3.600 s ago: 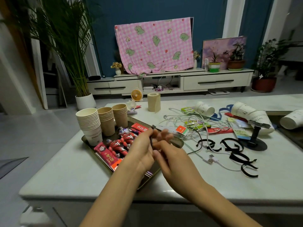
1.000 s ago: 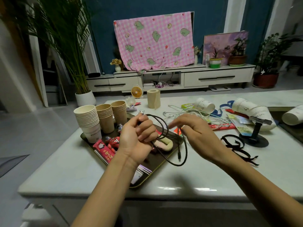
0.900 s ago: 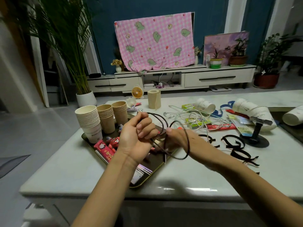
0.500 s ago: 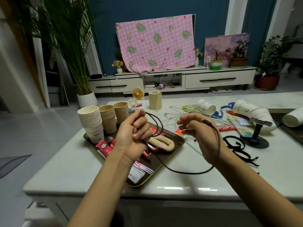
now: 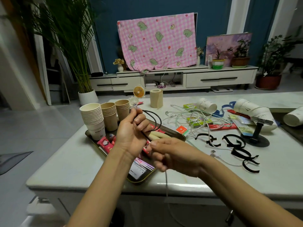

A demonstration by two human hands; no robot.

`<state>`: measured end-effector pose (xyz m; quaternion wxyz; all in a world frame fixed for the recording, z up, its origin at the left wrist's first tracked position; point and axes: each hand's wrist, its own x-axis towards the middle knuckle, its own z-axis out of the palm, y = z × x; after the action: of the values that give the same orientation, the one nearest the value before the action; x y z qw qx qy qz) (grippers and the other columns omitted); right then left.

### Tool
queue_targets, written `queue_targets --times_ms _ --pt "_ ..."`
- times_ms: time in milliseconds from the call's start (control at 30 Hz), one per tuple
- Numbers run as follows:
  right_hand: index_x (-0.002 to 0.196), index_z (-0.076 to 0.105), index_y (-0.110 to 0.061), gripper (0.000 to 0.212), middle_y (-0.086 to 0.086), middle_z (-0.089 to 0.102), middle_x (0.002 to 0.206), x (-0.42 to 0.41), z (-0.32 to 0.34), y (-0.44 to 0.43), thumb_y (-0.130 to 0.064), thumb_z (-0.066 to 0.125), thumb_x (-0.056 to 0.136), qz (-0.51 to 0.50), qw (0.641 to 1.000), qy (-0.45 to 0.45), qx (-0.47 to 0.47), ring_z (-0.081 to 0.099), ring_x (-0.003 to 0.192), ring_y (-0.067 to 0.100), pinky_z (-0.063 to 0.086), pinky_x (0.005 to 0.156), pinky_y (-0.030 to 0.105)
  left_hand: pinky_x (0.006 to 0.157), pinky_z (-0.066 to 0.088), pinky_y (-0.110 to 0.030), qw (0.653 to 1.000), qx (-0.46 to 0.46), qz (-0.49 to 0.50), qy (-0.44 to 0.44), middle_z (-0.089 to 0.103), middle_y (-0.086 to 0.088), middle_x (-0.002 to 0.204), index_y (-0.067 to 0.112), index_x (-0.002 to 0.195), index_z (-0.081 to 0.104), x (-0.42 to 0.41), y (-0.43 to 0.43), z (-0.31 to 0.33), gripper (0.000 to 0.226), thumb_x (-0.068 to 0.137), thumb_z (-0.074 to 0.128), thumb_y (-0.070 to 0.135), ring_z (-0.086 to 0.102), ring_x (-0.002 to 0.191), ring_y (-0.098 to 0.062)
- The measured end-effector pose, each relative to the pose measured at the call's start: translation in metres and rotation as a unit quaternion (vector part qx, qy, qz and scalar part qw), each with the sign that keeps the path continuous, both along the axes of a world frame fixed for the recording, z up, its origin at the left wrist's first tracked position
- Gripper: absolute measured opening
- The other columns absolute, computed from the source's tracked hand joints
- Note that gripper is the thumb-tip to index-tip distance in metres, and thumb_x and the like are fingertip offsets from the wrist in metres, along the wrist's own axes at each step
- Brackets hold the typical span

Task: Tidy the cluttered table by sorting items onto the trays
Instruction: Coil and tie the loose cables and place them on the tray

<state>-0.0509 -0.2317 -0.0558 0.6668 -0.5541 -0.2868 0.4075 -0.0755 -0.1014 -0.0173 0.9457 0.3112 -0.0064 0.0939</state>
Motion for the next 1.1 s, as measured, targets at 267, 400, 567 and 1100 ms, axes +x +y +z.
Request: queue_targets --times_ms 267,400,567,1100 --pt "0.061 0.061 -0.016 0.027 -0.005 0.039 0.045 0.047 0.015 -0.037 -0.029 0.063 0.085 -0.132 0.961 -0.134 -0.202 0.025 0.036 0.004 0.016 0.035 0.014 0.035 0.033 -0.012 0.958 0.256 -0.119 0.053 0.053 0.005 0.048 0.012 0.081 0.054 -0.020 0.029 0.013 0.023 0.092 0.039 0.025 0.042 0.033 -0.002" --pt "0.077 0.055 -0.007 0.019 -0.007 0.037 0.041 0.045 0.027 -0.023 -0.019 0.055 0.092 -0.220 0.968 -0.082 -0.090 0.025 0.032 0.002 0.018 0.032 0.013 0.041 0.043 -0.016 0.873 0.462 -0.111 0.112 0.072 -0.010 0.070 0.003 0.096 0.058 -0.010 -0.002 0.000 0.031 0.099 0.035 0.023 0.062 0.047 -0.012" --pt "0.071 0.063 -0.011 0.025 0.001 0.055 0.056 0.005 0.017 0.013 -0.016 0.051 0.092 -0.339 0.871 -0.347 -0.079 0.048 0.050 0.012 0.037 0.051 0.028 0.063 0.053 -0.029 0.916 0.350 0.011 0.196 0.069 -0.010 0.072 0.008 0.091 0.061 0.005 -0.024 -0.023 0.051 0.100 0.025 0.043 0.066 0.062 -0.018" --pt "0.081 0.065 -0.012 0.019 -0.005 0.044 0.046 -0.017 -0.022 -0.018 -0.016 0.051 0.094 -0.111 0.939 -0.319 -0.056 0.045 0.043 0.011 0.038 0.045 0.019 0.037 0.018 -0.016 0.987 0.058 -0.137 0.062 0.027 0.009 0.037 0.016 0.058 0.045 -0.010 0.013 -0.007 0.029 0.085 0.046 0.026 0.023 0.027 -0.004"
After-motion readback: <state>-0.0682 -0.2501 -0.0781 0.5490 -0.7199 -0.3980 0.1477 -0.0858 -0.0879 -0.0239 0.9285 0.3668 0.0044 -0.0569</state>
